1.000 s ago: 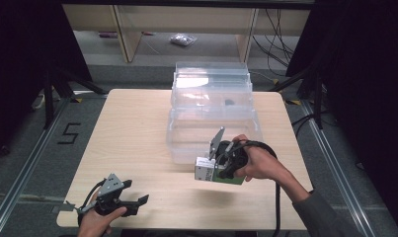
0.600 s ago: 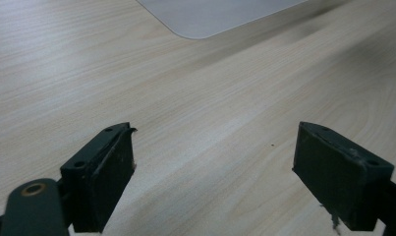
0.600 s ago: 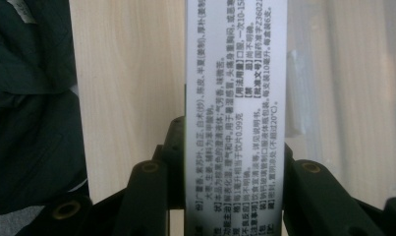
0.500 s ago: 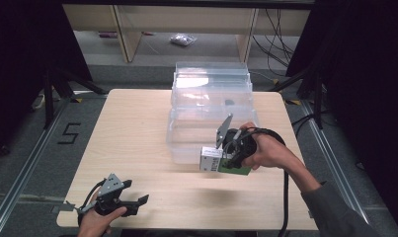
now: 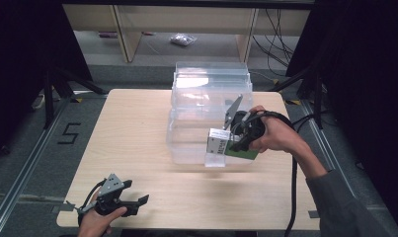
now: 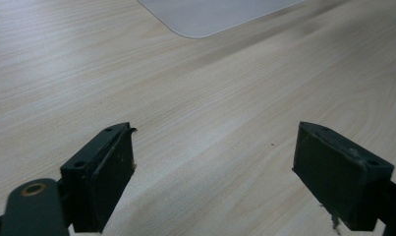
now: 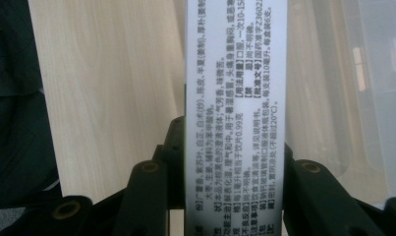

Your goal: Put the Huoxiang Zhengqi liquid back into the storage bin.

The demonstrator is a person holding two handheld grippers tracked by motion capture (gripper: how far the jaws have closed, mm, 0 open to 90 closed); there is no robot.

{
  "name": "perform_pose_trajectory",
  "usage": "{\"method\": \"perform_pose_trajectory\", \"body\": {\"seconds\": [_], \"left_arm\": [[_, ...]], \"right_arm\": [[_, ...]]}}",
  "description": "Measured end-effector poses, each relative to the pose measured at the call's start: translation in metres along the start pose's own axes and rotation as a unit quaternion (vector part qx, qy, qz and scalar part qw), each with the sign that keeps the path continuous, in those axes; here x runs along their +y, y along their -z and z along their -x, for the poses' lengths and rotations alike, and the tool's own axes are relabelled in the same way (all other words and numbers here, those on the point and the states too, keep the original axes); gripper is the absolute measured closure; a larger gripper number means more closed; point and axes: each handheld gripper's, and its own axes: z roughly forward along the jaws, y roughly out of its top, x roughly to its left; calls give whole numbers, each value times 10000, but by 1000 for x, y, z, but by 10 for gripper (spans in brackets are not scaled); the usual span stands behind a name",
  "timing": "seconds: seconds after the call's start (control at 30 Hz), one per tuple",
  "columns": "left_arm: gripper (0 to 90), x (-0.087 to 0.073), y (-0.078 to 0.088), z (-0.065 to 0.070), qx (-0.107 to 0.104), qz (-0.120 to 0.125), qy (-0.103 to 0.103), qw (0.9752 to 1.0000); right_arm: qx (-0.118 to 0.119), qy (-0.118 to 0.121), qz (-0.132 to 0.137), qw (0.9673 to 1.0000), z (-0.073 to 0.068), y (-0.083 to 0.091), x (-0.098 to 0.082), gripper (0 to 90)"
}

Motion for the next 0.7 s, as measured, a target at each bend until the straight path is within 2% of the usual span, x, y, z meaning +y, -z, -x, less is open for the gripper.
{"method": "perform_pose_trajectory", "body": {"seconds": [0.03,0.07,0.17,0.3,0.47,0.5,0.53,0.57,0.63,0.67,0.7], "left_arm": [[149,0,0,0,-2,6,2,10000],[149,0,0,0,7,-13,-19,10000],[149,0,1,0,11,-34,-29,10000],[149,0,0,-1,-1,-26,-32,10000],[149,0,0,-1,2,-31,-22,10000],[149,0,0,0,-12,-2,9,10000],[149,0,0,0,-12,-2,9,10000],[149,0,0,0,1,0,9,10000],[149,0,1,-1,0,-20,-17,10000],[149,0,0,-1,-24,-23,-21,10000],[149,0,0,-1,-28,-28,-25,10000]], "right_arm": [[6,-105,-55,9999,3,0,0,652],[6,-105,-55,9999,3,0,0,652],[25,116,-57,9999,11,0,0,652],[78,164,-44,9998,17,1,0,651],[44,69,-86,9999,29,0,0,651],[42,127,-41,9999,35,-2,-2,651],[42,127,-41,9999,35,-2,-2,651],[42,-25,-69,10000,36,-2,-3,651],[37,-85,-66,9999,41,-4,-5,651],[71,-36,-35,10000,43,-6,-5,651],[53,-193,-31,9998,46,-7,-7,652]]}}
